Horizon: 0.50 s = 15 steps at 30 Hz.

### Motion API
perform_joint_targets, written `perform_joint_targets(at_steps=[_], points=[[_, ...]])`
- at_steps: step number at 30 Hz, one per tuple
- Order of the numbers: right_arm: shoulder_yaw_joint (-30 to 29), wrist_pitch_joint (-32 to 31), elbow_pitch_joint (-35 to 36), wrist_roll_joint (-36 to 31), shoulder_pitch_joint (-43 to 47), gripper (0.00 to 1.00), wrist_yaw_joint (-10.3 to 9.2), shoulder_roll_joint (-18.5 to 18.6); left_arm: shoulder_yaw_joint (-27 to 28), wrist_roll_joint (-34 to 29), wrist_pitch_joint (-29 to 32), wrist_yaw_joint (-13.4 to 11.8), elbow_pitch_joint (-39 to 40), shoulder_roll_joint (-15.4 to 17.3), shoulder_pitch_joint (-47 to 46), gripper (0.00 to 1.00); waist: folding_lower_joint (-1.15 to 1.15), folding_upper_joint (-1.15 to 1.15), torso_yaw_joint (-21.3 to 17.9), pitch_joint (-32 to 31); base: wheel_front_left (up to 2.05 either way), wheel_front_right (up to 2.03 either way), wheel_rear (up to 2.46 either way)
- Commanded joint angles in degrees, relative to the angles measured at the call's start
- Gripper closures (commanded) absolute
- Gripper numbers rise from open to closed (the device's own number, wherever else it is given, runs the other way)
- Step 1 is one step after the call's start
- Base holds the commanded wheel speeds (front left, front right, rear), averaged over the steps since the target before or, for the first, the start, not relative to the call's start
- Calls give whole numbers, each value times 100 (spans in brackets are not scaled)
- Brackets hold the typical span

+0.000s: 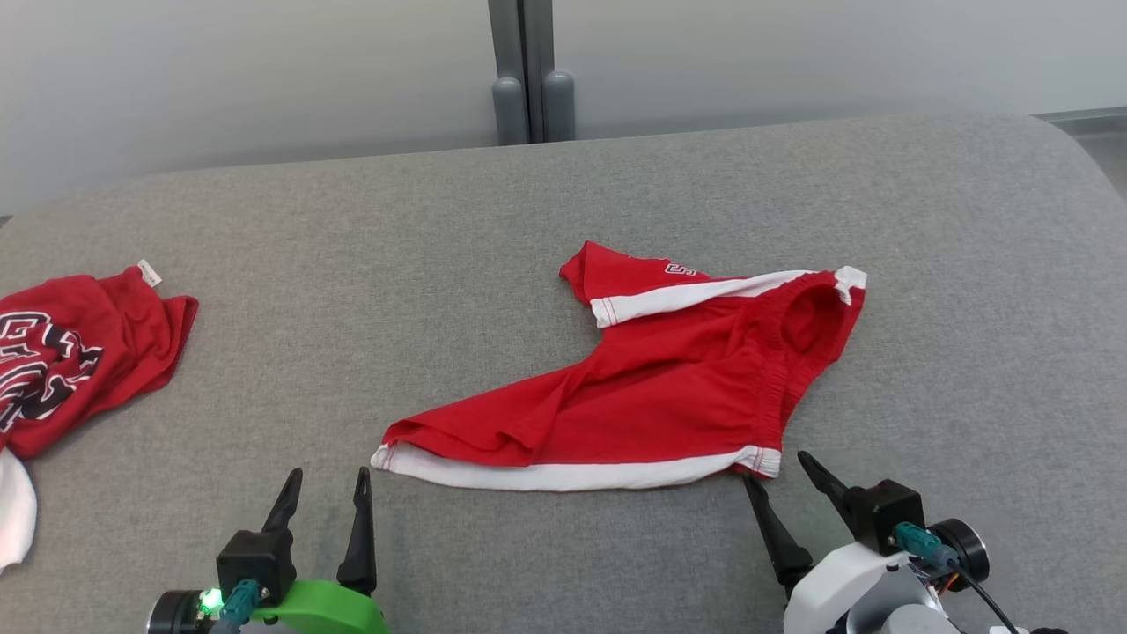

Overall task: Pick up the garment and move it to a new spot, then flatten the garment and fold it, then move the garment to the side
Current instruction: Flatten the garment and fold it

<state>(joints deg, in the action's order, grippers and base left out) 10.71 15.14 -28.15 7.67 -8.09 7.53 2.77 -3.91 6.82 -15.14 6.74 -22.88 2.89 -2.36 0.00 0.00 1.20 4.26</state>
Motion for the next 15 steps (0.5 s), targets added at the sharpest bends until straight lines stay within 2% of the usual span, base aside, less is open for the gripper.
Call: perform_joint_targets(at_steps=[1,4,5,7,8,11,12,15], points=[[34,1,-92,-57,-102,0,-8,25,3,-5,-1,21,-25,12,20,0,0,0,99,49,0,0,0],[40,1,-274,-129,-197,0,-8,25,-16,7,-1,28,-38,12,30,0,0,0,186,81,0,0,0],[15,1,-325,-161,-211,7,-8,27,-24,21,-1,32,-50,12,31,0,0,0,205,92,0,0,0],[-51,1,-406,-158,-258,50,-8,25,-22,47,-1,43,-80,12,24,0,0,0,241,111,0,0,0],[-85,1,-441,-175,-280,55,-8,24,-26,60,-1,47,-87,12,13,0,0,0,256,121,0,0,0],[-122,1,-484,-222,-299,96,-8,25,-41,85,0,59,-101,12,-17,0,0,0,277,160,0,0,0],[-133,1,-486,-226,-311,100,-8,25,-51,102,0,63,-108,11,-30,0,0,0,277,176,0,0,0],[-135,1,-422,-198,-345,100,-8,24,-69,157,0,72,-115,11,-81,0,0,0,258,237,0,0,0]])
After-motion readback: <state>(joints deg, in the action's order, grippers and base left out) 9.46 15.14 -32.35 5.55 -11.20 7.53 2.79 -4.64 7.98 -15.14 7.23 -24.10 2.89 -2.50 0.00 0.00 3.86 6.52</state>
